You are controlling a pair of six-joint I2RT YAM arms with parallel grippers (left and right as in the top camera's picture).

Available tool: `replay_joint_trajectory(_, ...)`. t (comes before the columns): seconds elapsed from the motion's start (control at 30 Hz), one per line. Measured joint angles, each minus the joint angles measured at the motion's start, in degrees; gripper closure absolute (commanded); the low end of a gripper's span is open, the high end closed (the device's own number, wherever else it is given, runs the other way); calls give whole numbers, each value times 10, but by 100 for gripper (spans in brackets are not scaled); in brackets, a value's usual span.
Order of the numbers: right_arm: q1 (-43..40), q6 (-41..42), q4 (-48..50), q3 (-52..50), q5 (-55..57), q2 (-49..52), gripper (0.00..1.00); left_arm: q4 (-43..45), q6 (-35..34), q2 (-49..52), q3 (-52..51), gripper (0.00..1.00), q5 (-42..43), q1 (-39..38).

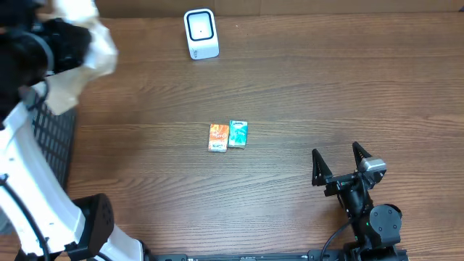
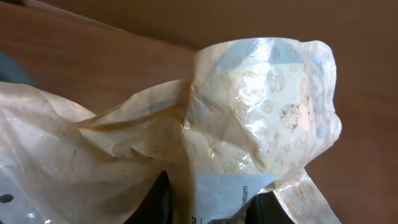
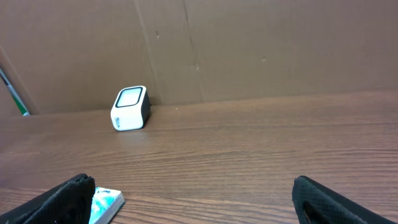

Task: Scan the item barcode
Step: 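Carry the beige pouch out and lay it beside the snack packs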

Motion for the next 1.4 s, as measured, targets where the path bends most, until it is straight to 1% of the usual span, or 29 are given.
replay_joint_trajectory(0.13, 0, 0, 0, 0, 0, 0, 0, 1, 0, 0, -67, 96, -10, -53)
replay_joint_trajectory(0.4, 0, 0, 0, 0, 0, 0, 0, 12, -3, 0, -251, 96, -26, -115)
replay_joint_trajectory(0.47, 0, 0, 0, 0, 0, 0, 0, 32, -4, 0, -300, 95, -28, -128)
replay_joint_trajectory(0.5, 0, 0, 0, 0, 0, 0, 0, 48, -6, 0, -339, 96, -30, -140)
replay_joint_trajectory(0.7, 0, 0, 0, 0, 0, 0, 0, 145, -27, 3, -488, 96, -34, -174)
replay_joint_trajectory(1.07, 0, 0, 0, 0, 0, 0, 0, 277, -57, 3, -653, 95, -34, -189)
replay_joint_trajectory(1.4, 0, 0, 0, 0, 0, 0, 0, 376, -60, 3, -764, 95, -34, -211)
